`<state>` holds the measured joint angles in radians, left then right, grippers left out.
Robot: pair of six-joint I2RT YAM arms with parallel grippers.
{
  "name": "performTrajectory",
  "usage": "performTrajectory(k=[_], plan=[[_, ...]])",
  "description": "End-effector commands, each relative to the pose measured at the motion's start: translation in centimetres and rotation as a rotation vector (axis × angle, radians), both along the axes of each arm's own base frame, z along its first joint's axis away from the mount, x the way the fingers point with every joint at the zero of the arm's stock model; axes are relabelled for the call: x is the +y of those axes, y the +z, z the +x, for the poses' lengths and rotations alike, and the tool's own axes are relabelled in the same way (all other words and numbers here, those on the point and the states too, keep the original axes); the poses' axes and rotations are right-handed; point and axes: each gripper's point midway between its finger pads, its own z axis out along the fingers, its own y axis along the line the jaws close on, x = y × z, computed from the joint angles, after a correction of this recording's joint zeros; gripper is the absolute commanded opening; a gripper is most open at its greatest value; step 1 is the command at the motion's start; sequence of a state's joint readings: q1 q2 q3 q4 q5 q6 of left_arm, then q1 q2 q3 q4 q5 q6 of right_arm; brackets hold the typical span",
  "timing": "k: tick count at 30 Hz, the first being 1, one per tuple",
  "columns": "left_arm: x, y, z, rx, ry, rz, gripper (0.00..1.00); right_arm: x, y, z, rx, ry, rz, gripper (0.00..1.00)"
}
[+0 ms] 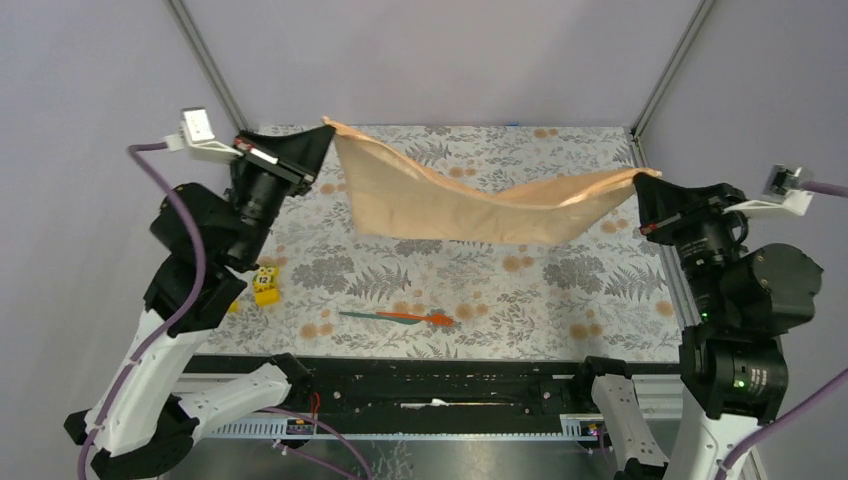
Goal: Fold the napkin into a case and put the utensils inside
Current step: Flatten the napkin at the center of the board, then fold and flatten the napkin at the center of the board.
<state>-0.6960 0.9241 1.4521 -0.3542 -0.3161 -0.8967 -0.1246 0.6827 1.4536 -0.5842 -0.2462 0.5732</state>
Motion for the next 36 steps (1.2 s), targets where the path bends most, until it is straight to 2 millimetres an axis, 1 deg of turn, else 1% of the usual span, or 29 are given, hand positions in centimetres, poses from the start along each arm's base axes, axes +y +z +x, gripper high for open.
performTrajectory(k=[1, 3, 4, 5, 9, 11, 12, 13, 14, 15, 16, 18, 19, 22, 25, 27, 28, 30, 32, 34, 36], plan=[[1.7, 2.3, 2.0, -0.093, 0.146, 0.039, 0.0, -1.8, 0.7, 2.8, 0.039, -0.09, 0.039, 0.0], [1.7, 1.8, 4.0, -0.07, 0.219, 0.085, 0.0, -3.2, 0.0, 5.1, 0.075, -0.157, 0.042, 0.0], [1.7, 1.4, 5.2, -0.058, 0.267, 0.114, 0.0, -3.5, -0.6, 6.5, 0.091, -0.167, 0.045, 0.0], [1.3, 1.0, 6.6, -0.051, 0.299, 0.141, 0.0, -3.8, -1.3, 8.0, 0.112, -0.176, 0.051, 0.0], [0.2, -1.3, 13.1, 0.006, 0.38, 0.23, 0.0, -5.1, -4.8, 14.5, 0.195, -0.207, 0.052, 0.0], [0.1, -3.2, 16.8, 0.043, 0.406, 0.255, 0.0, -6.1, -6.9, 17.7, 0.241, -0.235, 0.035, 0.0], [0.0, -4.2, 18.6, 0.059, 0.406, 0.265, 0.0, -6.9, -8.1, 19.4, 0.264, -0.267, 0.025, 0.0], [-0.2, -6.1, 21.1, 0.092, 0.409, 0.284, 0.0, -7.4, -9.5, 21.1, 0.292, -0.28, 0.009, 0.0], [-0.1, -7.4, 23.0, 0.115, 0.4, 0.295, 0.0, -7.9, -11.1, 22.7, 0.327, -0.292, -0.006, 0.0], [-0.3, -9.1, 24.9, 0.139, 0.379, 0.305, 0.0, -8.3, -13.6, 24.8, 0.384, -0.301, -0.021, 0.0], [-0.1, -10.8, 26.8, 0.166, 0.365, 0.316, 0.0, -8.6, -15.1, 26.3, 0.416, -0.3, -0.036, 0.0], [0.2, -14.0, 30.0, 0.227, 0.33, 0.313, 0.0, -8.8, -18.3, 29.2, 0.486, -0.285, -0.05, 0.0], [0.4, -15.3, 31.4, 0.239, 0.311, 0.31, 0.0, -8.6, -18.9, 30.7, 0.498, -0.262, -0.052, 0.0], [0.0, -19.5, 34.6, 0.275, 0.272, 0.324, 0.0, -7.7, -23.0, 34.1, 0.572, -0.181, -0.041, 0.0], [-0.8, -24.6, 36.8, 0.34, 0.177, 0.31, 0.0, -6.3, -26.6, 36.0, 0.636, -0.08, -0.026, 0.0], [-1.2, -27.3, 37.6, 0.374, 0.094, 0.284, 0.0, -5.2, -28.3, 36.5, 0.673, -0.006, -0.013, 0.0], [-1.1, -28.3, 37.9, 0.387, 0.067, 0.266, 0.0, -4.8, -28.9, 36.6, 0.686, 0.025, -0.012, 0.0], [-1.2, -29.5, 38.0, 0.395, 0.009, 0.238, 0.0, -4.6, -29.8, 36.7, 0.704, 0.043, -0.016, 0.0], [-1.5, -29.6, 38.1, 0.385, -0.032, 0.226, 0.0, -4.5, -30.3, 36.6, 0.72, 0.047, -0.018, 0.0], [-1.7, -29.9, 37.5, 0.399, -0.058, 0.23, 0.0, -4.1, -30.7, 36.2, 0.733, 0.062, 0.001, 0.0], [-1.6, -31.4, 36.1, 0.458, -0.075, 0.244, 0.0, -3.5, -31.0, 35.3, 0.751, 0.081, 0.032, 0.0]])
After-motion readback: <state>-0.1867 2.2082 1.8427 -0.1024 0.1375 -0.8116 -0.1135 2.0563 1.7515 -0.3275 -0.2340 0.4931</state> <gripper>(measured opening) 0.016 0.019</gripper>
